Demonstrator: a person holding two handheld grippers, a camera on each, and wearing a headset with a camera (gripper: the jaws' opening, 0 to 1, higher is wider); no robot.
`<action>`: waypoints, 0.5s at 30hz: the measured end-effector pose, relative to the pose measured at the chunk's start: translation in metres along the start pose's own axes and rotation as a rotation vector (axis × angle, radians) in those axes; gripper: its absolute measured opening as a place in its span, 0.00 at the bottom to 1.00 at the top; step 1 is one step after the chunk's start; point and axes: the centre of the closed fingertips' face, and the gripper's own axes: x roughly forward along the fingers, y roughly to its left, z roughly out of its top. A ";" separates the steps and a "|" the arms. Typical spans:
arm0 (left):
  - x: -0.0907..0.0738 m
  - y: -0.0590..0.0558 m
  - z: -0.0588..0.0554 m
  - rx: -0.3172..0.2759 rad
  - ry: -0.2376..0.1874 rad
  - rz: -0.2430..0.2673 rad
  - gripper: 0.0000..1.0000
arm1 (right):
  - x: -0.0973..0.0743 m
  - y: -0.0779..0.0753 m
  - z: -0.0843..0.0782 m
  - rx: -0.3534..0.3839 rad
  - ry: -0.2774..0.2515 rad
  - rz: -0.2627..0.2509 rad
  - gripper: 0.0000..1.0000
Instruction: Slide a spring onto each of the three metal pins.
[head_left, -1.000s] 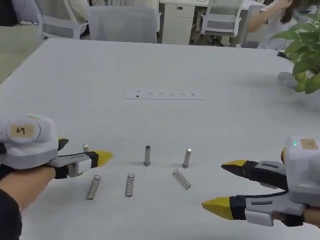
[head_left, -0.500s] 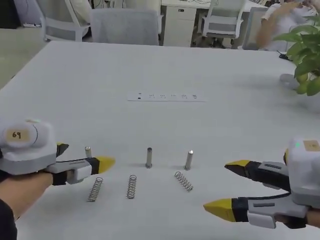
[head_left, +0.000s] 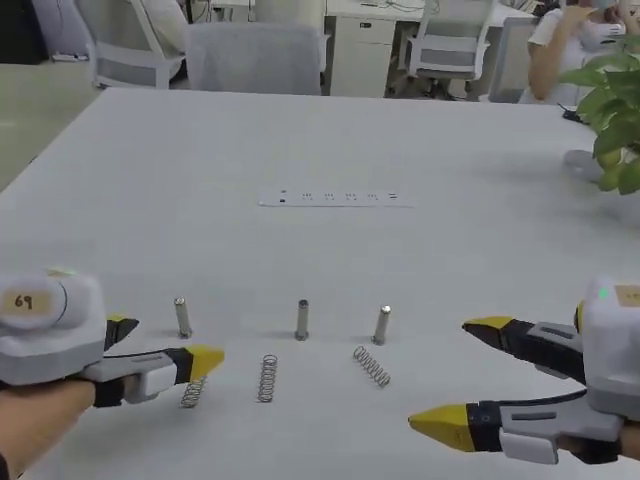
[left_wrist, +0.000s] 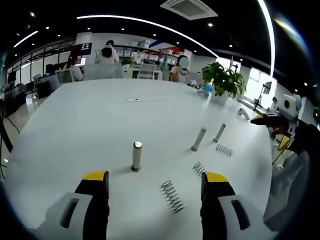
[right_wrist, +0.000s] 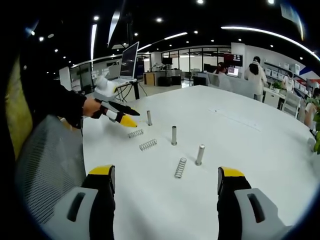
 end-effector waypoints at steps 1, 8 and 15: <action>0.000 -0.001 -0.003 -0.003 0.009 -0.004 0.71 | 0.000 0.000 0.000 0.004 -0.001 -0.001 0.84; -0.004 -0.007 -0.010 -0.003 0.031 -0.018 0.68 | 0.000 -0.005 0.007 0.021 -0.042 -0.031 0.98; -0.006 -0.012 -0.016 0.003 0.062 -0.034 0.59 | 0.000 -0.007 0.009 0.035 -0.056 -0.039 1.00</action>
